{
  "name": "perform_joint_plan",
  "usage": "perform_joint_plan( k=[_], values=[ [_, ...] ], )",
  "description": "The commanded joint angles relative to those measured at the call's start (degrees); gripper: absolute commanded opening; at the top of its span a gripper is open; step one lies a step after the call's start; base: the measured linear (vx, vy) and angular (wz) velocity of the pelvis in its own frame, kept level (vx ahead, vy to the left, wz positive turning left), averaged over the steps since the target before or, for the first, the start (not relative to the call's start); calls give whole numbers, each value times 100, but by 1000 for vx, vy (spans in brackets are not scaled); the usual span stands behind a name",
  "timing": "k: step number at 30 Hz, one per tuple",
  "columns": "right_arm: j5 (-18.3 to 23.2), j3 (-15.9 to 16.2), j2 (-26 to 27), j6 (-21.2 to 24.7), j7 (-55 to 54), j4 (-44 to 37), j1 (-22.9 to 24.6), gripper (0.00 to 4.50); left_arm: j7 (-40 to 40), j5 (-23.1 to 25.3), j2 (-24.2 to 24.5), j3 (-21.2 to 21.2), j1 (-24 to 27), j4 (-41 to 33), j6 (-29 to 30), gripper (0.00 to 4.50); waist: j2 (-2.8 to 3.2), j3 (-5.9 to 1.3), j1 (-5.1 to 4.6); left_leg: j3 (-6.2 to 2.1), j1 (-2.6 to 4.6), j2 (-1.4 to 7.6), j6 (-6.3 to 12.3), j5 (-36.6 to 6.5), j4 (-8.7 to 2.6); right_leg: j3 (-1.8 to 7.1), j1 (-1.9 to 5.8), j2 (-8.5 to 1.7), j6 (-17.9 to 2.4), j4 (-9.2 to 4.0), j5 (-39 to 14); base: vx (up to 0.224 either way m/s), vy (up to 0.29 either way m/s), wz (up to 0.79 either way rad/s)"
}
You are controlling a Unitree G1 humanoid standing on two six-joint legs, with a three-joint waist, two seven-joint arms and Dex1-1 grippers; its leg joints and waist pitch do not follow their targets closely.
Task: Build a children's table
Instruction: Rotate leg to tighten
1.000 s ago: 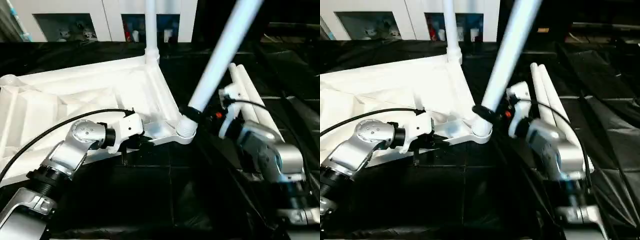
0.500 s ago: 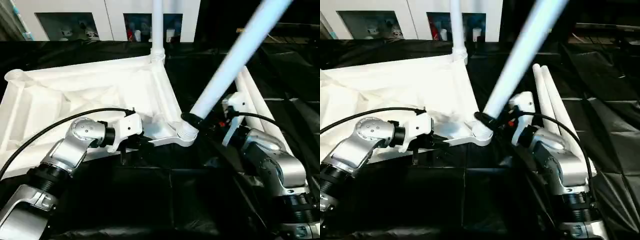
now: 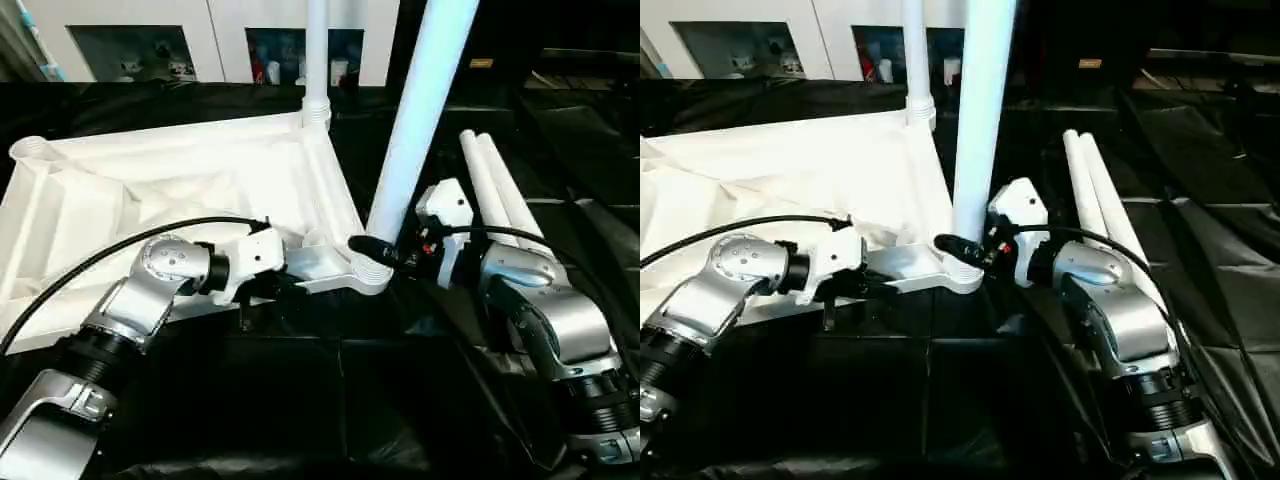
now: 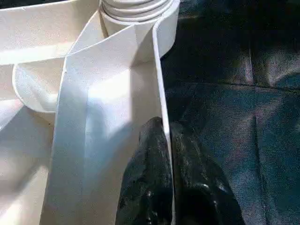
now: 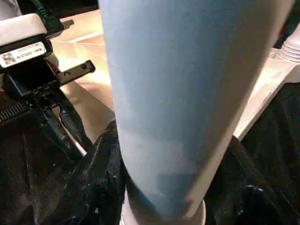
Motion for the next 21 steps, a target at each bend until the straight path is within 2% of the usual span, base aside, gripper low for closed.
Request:
perform_joint_plan(
  k=[1,4,7,9,12,13,17,18,21],
  values=[
    [-216,599,35,325,172,626,405,185,-34,109,-82,-176,163,220,-98,0,-90,-174,-35,-381,213,725,-170,-2139,-482,411,-33,-564,-1186,-582,-2660,0,0,0],
    [-337,572,122,241,19,951,348,185,-67,132,-77,-182,160,252,-113,0,-102,-155,-38,-408,212,723,-220,-2329,-476,419,-44,-601,-1109,-626,-3097,0,0,0],
    [-353,540,188,170,-30,1113,321,185,-75,137,-84,-174,152,266,-111,0,-115,-127,-59,-485,215,731,-349,-2723,-505,415,-78,-615,-869,-667,-3785,0,0,0],
    [-422,556,217,70,-42,1240,320,185,-82,148,-89,-169,143,284,-114,0,-112,-117,-63,-506,224,729,-405,-2907,-511,419,-104,-620,-778,-686,-3954,0,0,0],
    [-456,546,271,31,-72,1315,335,185,-102,161,-82,-161,136,308,-95,0,-110,-105,-72,-525,242,728,-476,-3143,-534,416,-135,-607,-698,-697,-4032,0,0,0],
    [-442,516,294,41,-104,1319,339,185,-107,162,-80,-158,136,313,-83,0,-108,-99,-73,-536,234,726,-495,-3180,-540,417,-124,-617,-695,-695,-4003,0,0,0],
    [-454,427,371,12,-271,1371,313,185,-38,201,-80,-133,132,330,4,0,-102,-101,-65,-530,253,730,-497,-3148,-566,420,-124,-607,-705,-693,-3851,0,0,0],
    [-505,251,549,28,-698,1479,246,185,261,255,-169,-50,117,332,291,0,-95,-103,-68,-523,272,728,-521,-3176,-571,417,-129,-604,-720,-695,-3821,0,0,0],
    [-573,50,776,14,-1236,1616,189,185,560,199,-343,78,103,293,645,0,-85,-78,-94,-556,269,711,-609,-3375,-591,381,-128,-606,-683,-720,-4079,-17,7,-5]
  ],
)
